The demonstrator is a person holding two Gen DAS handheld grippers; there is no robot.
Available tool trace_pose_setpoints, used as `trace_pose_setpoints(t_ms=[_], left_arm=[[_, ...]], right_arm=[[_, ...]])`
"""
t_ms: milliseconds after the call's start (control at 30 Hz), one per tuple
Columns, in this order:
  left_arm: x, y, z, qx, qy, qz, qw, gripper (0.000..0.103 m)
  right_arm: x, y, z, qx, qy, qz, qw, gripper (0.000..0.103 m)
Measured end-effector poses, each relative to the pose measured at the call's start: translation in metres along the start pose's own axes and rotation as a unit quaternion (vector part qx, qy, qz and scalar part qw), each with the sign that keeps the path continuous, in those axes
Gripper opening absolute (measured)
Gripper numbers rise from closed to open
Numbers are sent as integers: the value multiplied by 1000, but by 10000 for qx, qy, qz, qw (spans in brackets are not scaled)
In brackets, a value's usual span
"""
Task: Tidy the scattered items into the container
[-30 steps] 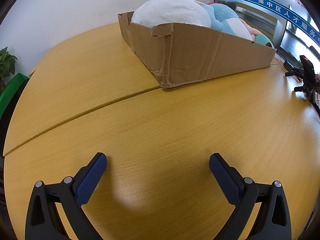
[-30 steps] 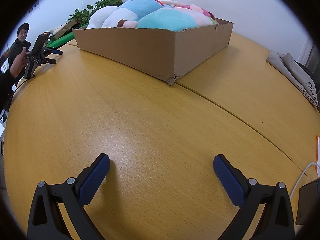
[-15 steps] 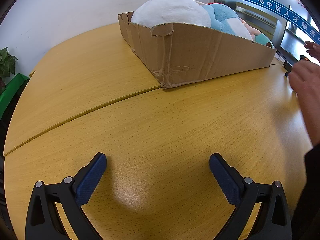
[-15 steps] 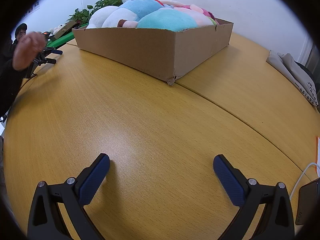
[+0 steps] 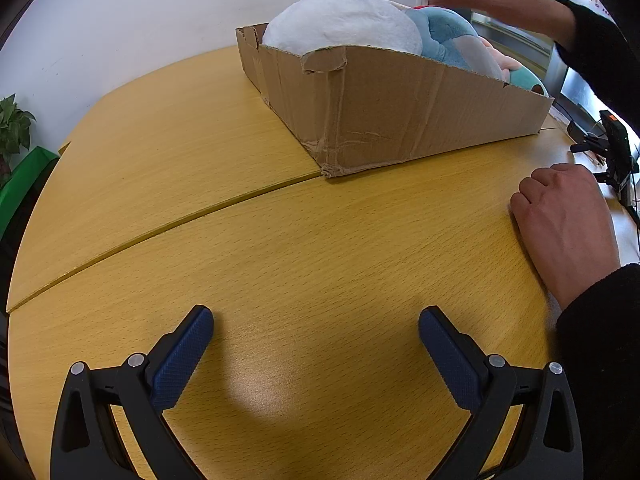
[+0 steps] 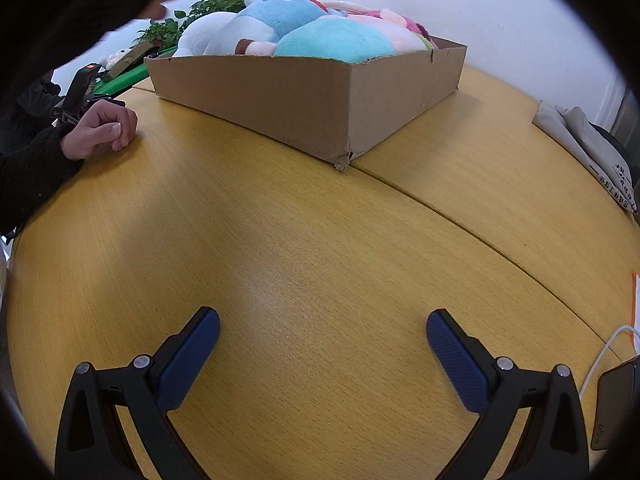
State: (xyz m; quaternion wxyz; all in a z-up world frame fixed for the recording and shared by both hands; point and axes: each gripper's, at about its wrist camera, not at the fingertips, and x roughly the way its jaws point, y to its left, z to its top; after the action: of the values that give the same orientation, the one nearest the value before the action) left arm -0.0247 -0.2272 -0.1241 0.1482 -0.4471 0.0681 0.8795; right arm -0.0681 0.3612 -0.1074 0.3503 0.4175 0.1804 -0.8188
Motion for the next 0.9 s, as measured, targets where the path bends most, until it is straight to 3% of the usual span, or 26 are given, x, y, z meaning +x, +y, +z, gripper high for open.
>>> trace_pose_setpoints(t_ms=[900], left_arm=[[2,1,-1,-8,-4,8,10000,103]], right_arm=[[-1,2,-1,2,-5,3,10000,103]])
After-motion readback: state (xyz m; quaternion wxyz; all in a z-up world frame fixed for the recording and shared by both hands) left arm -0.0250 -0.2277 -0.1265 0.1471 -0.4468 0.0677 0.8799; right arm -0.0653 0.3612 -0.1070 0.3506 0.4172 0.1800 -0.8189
